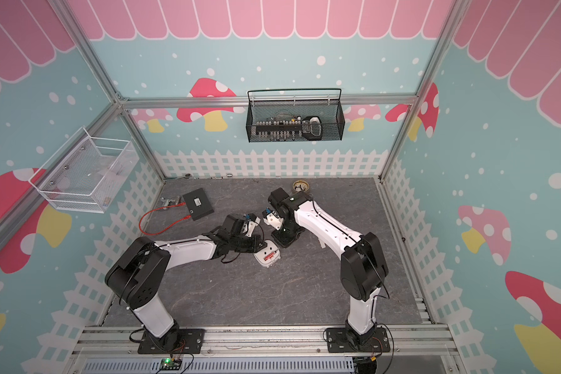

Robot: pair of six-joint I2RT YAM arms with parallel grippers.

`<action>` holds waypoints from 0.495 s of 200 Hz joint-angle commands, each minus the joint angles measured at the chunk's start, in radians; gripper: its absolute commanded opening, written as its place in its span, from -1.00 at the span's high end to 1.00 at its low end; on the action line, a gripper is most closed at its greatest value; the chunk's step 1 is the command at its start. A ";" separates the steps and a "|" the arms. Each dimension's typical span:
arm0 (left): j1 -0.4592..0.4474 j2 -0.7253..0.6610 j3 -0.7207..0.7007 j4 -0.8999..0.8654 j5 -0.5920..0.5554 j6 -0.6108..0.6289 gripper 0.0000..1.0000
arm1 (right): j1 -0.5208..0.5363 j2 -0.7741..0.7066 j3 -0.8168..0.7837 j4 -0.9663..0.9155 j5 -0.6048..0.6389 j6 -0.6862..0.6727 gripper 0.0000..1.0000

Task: Remove the battery from the alarm
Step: Release the battery from the alarm.

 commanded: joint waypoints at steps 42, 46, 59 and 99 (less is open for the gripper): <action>-0.010 0.048 -0.042 -0.103 -0.050 0.021 1.00 | 0.002 0.030 -0.015 -0.001 0.015 -0.018 1.00; -0.010 0.048 -0.044 -0.100 -0.048 0.020 1.00 | 0.002 0.032 -0.017 0.001 0.010 -0.017 1.00; -0.011 0.051 -0.041 -0.100 -0.048 0.021 1.00 | 0.002 0.033 -0.030 0.004 0.003 -0.019 1.00; -0.011 0.057 -0.042 -0.100 -0.050 0.020 1.00 | 0.001 0.014 -0.087 0.044 -0.068 -0.025 1.00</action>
